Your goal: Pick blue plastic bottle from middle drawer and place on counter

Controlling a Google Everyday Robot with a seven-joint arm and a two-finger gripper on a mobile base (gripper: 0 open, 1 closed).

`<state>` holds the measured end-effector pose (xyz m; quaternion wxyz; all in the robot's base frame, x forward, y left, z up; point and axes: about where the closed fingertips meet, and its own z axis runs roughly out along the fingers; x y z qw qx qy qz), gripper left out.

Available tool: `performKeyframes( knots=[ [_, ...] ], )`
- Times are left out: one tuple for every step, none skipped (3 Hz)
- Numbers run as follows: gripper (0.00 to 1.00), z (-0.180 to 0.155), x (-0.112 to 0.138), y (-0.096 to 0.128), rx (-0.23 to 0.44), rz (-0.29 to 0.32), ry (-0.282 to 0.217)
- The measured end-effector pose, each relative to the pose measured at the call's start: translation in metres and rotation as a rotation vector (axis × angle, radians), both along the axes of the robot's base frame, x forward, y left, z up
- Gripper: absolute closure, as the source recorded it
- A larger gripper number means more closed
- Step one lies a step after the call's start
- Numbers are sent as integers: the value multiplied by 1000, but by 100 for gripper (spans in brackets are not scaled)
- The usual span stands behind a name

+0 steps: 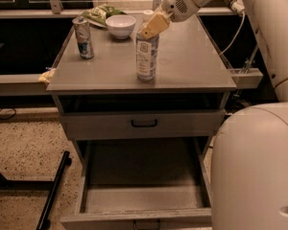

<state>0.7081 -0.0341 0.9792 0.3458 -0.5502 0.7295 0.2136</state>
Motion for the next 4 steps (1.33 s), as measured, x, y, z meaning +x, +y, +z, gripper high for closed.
performKeyframes(
  knots=[
    [100, -9, 1, 1, 9, 0, 27],
    [82, -9, 2, 1, 10, 0, 28],
    [59, -9, 2, 1, 10, 0, 28],
    [34, -9, 2, 1, 10, 0, 28]
  ],
)
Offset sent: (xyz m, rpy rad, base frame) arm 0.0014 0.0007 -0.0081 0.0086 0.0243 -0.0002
